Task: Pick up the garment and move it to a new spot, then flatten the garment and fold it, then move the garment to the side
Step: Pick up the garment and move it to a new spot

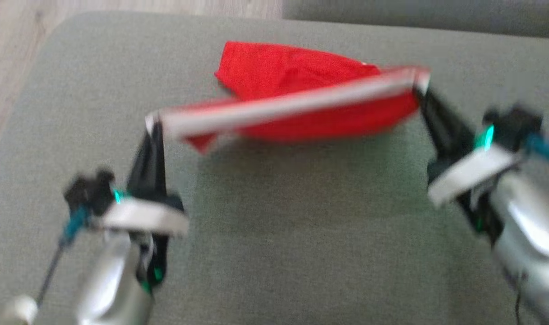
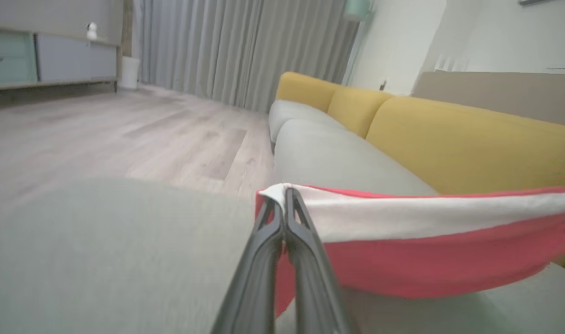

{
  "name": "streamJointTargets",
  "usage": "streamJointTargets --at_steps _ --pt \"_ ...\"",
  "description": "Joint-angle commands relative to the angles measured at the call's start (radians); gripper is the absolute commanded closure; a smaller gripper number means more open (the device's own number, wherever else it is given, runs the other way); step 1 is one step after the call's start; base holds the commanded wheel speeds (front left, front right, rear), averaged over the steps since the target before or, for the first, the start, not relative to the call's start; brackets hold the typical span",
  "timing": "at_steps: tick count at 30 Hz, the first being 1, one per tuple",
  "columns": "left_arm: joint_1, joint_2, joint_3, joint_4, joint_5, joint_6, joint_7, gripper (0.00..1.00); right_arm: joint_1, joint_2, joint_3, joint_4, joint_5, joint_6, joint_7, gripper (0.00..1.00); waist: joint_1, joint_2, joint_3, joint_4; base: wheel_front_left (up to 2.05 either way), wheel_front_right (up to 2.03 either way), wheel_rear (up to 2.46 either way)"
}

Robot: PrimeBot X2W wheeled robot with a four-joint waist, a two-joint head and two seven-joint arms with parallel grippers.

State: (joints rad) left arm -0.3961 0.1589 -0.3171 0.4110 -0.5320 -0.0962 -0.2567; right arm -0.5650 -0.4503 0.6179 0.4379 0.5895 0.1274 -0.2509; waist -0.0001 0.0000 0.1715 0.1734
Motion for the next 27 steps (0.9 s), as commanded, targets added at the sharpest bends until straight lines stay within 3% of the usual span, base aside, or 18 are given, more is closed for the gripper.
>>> streamJointTargets --at_steps 1,7,14,22,27 --pt "-0.001 0.006 0.062 -0.043 0.013 -0.006 -0.005 1.00 0.036 -0.001 -0.011 -0.040 0.020 0.003 -0.011 1.00 0.0001 0.0000 -0.029 -0.002 0.00 0.00 0.00" --pt "0.242 -0.065 0.165 -0.102 0.083 -0.027 -0.005 1.00 0.303 0.019 0.007 -0.106 0.048 0.003 -0.011 1.00 0.0001 0.0000 -0.128 0.003 0.00 0.00 0.00" --pt "0.439 -0.091 0.201 -0.184 0.125 -0.034 -0.005 1.00 0.502 0.033 0.029 -0.177 0.071 0.003 -0.011 1.00 0.0001 0.0000 -0.202 0.008 0.00 0.00 0.00" --pt "0.558 -0.087 0.221 -0.275 0.147 -0.034 -0.005 1.00 0.596 0.007 0.069 -0.238 0.108 0.003 -0.011 1.00 0.0001 0.0000 -0.224 0.001 0.00 0.00 0.00" --pt "0.483 -0.061 0.199 -0.301 0.161 -0.034 -0.005 1.00 0.570 0.020 0.051 -0.246 0.173 0.003 -0.011 1.00 0.0001 0.0000 -0.193 -0.004 0.00 0.00 0.00"
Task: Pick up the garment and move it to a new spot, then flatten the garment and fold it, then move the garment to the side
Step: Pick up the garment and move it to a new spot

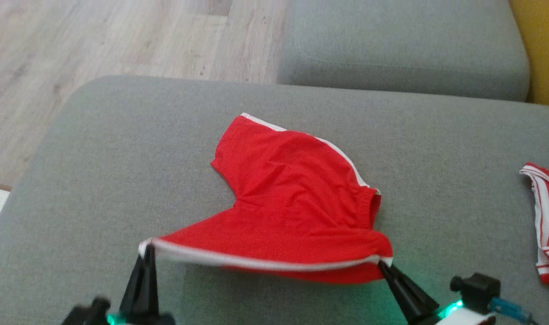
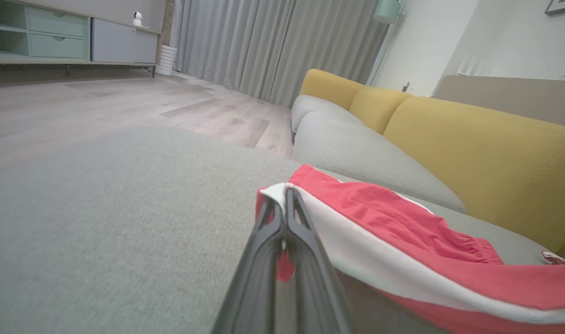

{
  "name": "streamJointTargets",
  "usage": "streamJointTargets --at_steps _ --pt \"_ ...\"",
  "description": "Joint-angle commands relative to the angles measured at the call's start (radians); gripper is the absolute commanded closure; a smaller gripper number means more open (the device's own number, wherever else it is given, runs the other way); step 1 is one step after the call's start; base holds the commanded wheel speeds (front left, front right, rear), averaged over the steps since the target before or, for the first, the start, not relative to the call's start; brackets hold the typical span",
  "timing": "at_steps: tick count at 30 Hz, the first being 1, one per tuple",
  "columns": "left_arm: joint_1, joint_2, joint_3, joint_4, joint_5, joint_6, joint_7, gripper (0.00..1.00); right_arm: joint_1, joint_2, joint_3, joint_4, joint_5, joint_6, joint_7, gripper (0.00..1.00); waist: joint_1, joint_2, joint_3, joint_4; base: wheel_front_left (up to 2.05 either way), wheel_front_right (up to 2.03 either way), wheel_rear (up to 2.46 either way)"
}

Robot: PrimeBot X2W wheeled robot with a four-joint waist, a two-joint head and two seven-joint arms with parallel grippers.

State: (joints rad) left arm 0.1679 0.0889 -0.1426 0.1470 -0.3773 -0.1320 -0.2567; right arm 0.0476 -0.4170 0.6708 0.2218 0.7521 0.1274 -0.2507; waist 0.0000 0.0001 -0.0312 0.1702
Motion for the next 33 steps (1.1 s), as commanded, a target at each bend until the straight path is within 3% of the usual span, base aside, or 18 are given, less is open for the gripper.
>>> streamJointTargets --at_steps 1,7,14,19,23,33 --pt "-0.118 0.023 0.008 -0.028 0.007 0.002 -0.005 1.00 -0.053 -0.005 -0.008 -0.028 0.041 0.003 -0.005 1.00 0.0000 -0.0001 0.021 -0.002 0.00 0.00 0.00" --pt "-0.445 0.114 -0.079 0.105 -0.048 0.001 0.066 1.00 -0.188 0.015 0.000 -0.026 0.201 0.003 0.117 1.00 0.0000 -0.0001 0.141 -0.029 0.00 0.00 0.00" --pt "-0.754 0.177 -0.198 0.267 -0.119 0.001 0.179 1.00 -0.329 0.037 -0.013 -0.007 0.278 0.003 0.146 1.00 0.0000 -0.0001 0.260 -0.067 0.00 0.00 0.00" --pt "-0.920 0.220 -0.299 0.398 -0.178 0.001 0.232 1.00 -0.398 0.059 -0.010 0.013 0.318 0.003 0.127 1.00 0.0000 -0.0001 0.330 -0.106 0.00 0.00 0.00" --pt "-1.015 0.248 -0.372 0.470 -0.203 0.001 0.217 1.00 -0.429 0.065 0.000 0.018 0.329 0.003 0.084 1.00 0.0000 -0.0001 0.370 -0.135 0.00 0.00 0.00" --pt "-1.183 0.291 -0.444 0.644 -0.233 0.001 0.177 1.00 -0.487 0.100 0.017 0.006 0.297 0.003 -0.002 1.00 0.0000 -0.0001 0.439 -0.188 0.00 0.00 0.00"
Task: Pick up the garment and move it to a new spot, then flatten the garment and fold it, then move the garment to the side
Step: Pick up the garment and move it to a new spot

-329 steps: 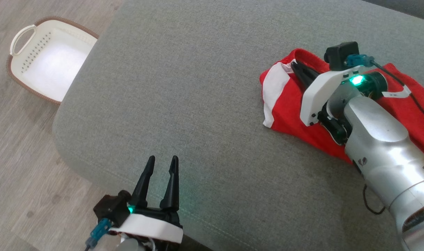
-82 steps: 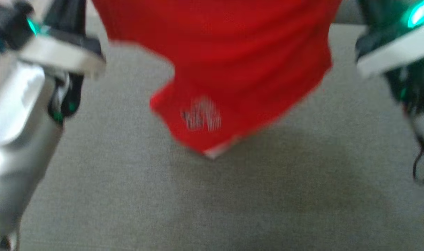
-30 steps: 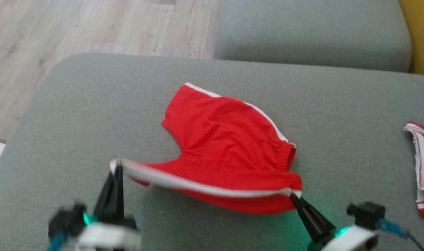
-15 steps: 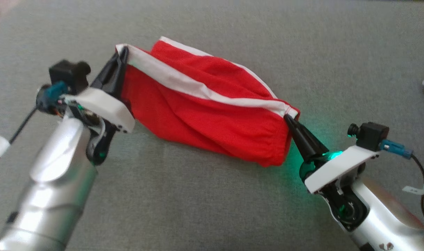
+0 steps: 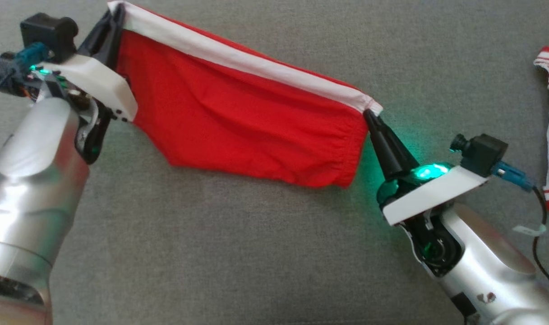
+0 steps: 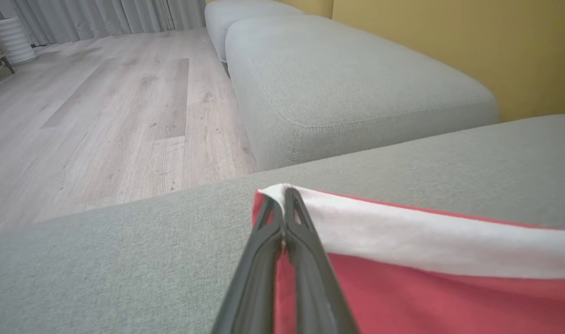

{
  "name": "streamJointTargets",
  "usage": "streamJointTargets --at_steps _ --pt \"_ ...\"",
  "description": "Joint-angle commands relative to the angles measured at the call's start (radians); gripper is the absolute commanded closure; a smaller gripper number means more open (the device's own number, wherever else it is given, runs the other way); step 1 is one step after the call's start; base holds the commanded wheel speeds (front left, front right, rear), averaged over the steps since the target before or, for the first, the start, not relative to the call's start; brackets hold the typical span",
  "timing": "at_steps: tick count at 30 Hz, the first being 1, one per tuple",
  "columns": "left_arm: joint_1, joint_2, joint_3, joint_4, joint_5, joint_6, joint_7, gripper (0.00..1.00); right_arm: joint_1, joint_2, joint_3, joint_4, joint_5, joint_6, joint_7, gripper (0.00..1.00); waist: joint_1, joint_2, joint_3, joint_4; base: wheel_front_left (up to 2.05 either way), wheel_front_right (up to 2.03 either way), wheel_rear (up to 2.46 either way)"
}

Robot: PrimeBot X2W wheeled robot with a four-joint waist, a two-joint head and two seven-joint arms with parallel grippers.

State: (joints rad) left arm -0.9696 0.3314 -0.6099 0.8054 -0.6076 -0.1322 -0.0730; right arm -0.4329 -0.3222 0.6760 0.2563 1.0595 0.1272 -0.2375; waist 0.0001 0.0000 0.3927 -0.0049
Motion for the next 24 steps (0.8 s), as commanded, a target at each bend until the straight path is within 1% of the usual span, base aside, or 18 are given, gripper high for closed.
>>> streamJointTargets --at_steps 1,6,7,8,9,10,13,16,18,20,21,24 --pt "-0.055 0.048 0.016 0.002 -0.005 0.002 -0.008 1.00 -0.011 0.010 0.016 -0.026 -0.017 0.003 -0.017 1.00 -0.0001 0.0000 0.021 -0.017 0.00 0.00 0.00" --pt "-0.084 0.031 -0.008 0.068 -0.030 0.002 -0.037 1.00 -0.030 0.037 0.003 -0.007 -0.050 0.003 -0.023 1.00 -0.0001 0.0000 0.045 -0.028 0.00 0.00 0.00" --pt "-0.085 0.026 -0.015 0.080 -0.035 0.002 -0.044 0.97 -0.031 0.043 0.000 -0.002 -0.054 0.003 -0.023 1.00 -0.0001 0.0000 0.047 -0.029 0.00 0.00 0.00" --pt "-0.086 0.022 -0.020 0.091 -0.039 0.002 -0.052 0.39 -0.031 0.048 -0.003 0.004 -0.059 0.003 -0.024 0.82 -0.0001 0.0000 0.048 -0.029 0.00 0.00 0.00" --pt "-0.084 0.017 -0.026 0.102 -0.046 0.002 -0.058 0.00 -0.031 0.052 -0.005 0.012 -0.067 0.003 -0.024 0.36 -0.0001 0.0000 0.048 -0.028 0.00 0.00 0.00" --pt "-0.083 0.013 -0.031 0.111 -0.052 0.002 -0.065 0.00 -0.030 0.056 -0.006 0.017 -0.073 0.003 -0.024 0.00 -0.0001 0.0000 0.046 -0.028 0.00 0.00 0.00" --pt "-0.071 0.006 -0.045 0.131 -0.074 0.002 -0.098 0.00 -0.019 0.058 -0.016 0.029 -0.094 0.003 -0.024 0.00 -0.0001 0.0000 0.031 -0.021 0.00 0.00 0.00" --pt "-0.052 0.007 -0.058 0.143 -0.091 0.002 -0.134 0.00 0.008 0.053 -0.047 0.041 -0.110 0.003 -0.024 0.00 -0.0001 0.0000 0.009 -0.013 0.00 0.00 0.00" --pt "-0.034 0.007 -0.052 0.151 -0.107 0.002 -0.158 0.00 0.028 0.047 -0.074 0.047 -0.132 0.003 -0.024 0.00 -0.0001 0.0000 -0.010 -0.007 0.00 0.00 0.00" --pt "-0.012 0.004 -0.036 0.156 -0.120 0.002 -0.176 0.00 0.049 0.042 -0.120 0.050 -0.179 0.003 -0.024 0.00 -0.0001 0.0000 -0.027 -0.002 0.00 0.00 0.00" --pt "-0.012 0.004 -0.036 0.156 -0.120 0.002 -0.176 0.00 0.049 0.042 -0.120 0.050 -0.179 0.003 -0.024 0.00 -0.0001 0.0000 -0.027 -0.002 0.00 0.00 0.00" --pt "0.031 -0.006 -0.014 0.161 -0.124 0.004 -0.186 0.00 0.083 0.051 -0.212 0.059 -0.292 0.003 -0.024 0.00 -0.0001 0.0000 -0.047 0.006 0.00 0.00 0.00"
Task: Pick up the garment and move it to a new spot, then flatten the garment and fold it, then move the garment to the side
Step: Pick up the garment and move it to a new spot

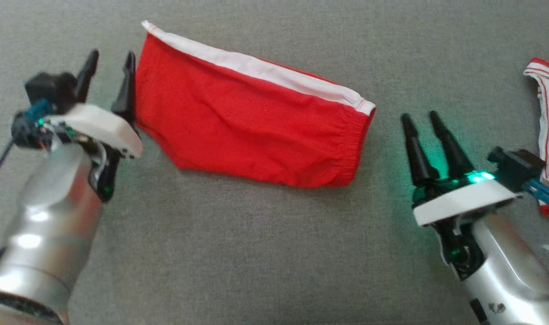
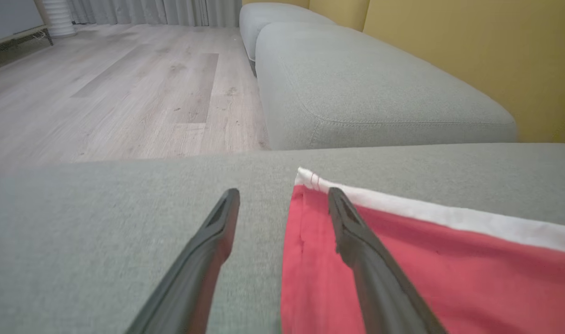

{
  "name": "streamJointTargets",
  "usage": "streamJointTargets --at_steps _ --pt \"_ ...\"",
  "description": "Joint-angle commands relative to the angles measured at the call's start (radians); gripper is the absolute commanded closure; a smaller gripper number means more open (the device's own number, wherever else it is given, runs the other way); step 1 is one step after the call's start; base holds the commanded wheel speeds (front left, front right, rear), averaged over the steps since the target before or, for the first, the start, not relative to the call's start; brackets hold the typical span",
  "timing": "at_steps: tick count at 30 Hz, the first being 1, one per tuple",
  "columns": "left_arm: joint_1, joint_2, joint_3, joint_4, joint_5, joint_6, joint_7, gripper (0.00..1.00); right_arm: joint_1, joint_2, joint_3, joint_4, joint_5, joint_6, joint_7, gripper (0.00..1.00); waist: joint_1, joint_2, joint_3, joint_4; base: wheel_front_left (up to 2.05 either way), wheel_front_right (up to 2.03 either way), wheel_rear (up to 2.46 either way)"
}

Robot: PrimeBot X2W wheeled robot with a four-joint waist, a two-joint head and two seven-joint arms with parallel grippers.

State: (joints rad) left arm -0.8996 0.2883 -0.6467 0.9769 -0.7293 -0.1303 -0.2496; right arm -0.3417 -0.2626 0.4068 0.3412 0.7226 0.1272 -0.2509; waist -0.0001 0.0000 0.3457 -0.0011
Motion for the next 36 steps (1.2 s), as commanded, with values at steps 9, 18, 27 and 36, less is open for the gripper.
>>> streamJointTargets --at_steps 9,18,27,36 --pt "0.092 -0.024 0.139 -0.079 0.019 0.010 -0.012 0.00 0.082 0.126 -0.244 -0.094 -0.373 0.003 -0.011 0.00 0.0001 0.0000 -0.002 0.012 0.00 0.00 0.00" --pt "0.096 -0.062 0.148 0.019 0.023 0.002 -0.012 0.00 0.117 0.172 -0.315 -0.123 -0.447 0.003 -0.011 0.00 0.0001 0.0000 0.027 -0.003 0.00 0.00 0.00" --pt "0.104 -0.093 0.047 0.054 -0.019 0.000 0.032 1.00 0.118 0.180 -0.333 -0.118 -0.465 0.003 -0.011 0.00 0.0001 0.0000 0.024 -0.003 0.00 0.00 0.00" --pt "0.139 -0.074 0.019 0.060 -0.076 0.000 -0.003 1.00 0.126 0.189 -0.365 -0.099 -0.491 0.003 -0.011 0.00 0.0001 0.0000 -0.057 0.035 0.00 0.00 0.00"
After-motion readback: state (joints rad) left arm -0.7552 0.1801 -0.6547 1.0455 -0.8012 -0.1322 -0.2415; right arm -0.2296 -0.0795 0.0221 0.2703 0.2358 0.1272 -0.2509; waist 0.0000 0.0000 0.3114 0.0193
